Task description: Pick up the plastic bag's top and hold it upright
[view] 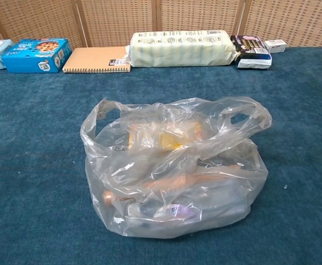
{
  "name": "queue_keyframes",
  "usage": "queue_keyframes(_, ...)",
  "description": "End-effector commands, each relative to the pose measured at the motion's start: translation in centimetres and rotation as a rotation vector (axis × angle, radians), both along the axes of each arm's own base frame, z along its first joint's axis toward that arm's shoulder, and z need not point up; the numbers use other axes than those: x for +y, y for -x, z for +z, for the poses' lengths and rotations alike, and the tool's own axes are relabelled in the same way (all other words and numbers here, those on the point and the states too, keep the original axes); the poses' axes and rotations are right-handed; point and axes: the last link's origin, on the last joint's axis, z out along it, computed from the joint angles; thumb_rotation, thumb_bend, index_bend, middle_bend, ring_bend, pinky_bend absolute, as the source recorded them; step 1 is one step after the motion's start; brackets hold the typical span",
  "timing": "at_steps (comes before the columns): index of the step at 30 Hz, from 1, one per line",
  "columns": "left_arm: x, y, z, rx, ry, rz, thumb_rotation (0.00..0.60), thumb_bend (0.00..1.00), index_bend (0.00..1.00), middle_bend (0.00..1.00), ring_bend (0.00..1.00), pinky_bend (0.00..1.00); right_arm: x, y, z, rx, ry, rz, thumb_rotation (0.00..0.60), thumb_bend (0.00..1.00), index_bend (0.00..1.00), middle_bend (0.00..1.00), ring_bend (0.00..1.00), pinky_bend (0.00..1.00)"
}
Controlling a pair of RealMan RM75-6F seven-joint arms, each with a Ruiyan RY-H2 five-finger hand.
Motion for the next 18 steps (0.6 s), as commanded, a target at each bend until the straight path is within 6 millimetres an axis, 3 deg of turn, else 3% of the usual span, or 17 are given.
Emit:
queue_keyframes(1, 0.7, -0.5, 0.0, 0.017, 0.016, -0.032, 0.059, 0.21, 0.43, 0.42, 0.41, 0.21, 0.0, 0.0, 0.0, 0.0, 0.002, -0.001, 0.6, 0.17, 0.23, 0.31, 0.28, 0.24)
queue_keyframes(10, 2.9, -2.2, -0.6, 0.111, 0.09, -0.131, 0.06, 0.21, 0.33, 0.34, 0.36, 0.2, 0.0, -0.1, 0.1, 0.003, 0.0, -0.001, 0.6, 0.17, 0.22, 0.31, 0.28, 0.24)
queue_keyframes(18, 4.4, -3.6, -1.8, 0.192, 0.122, -0.211, 0.203, 0.23, 0.22, 0.24, 0.31, 0.2, 0.2, 0.0, 0.3, 0.008, 0.006, -0.012, 0.6, 0.17, 0.22, 0.31, 0.28, 0.24)
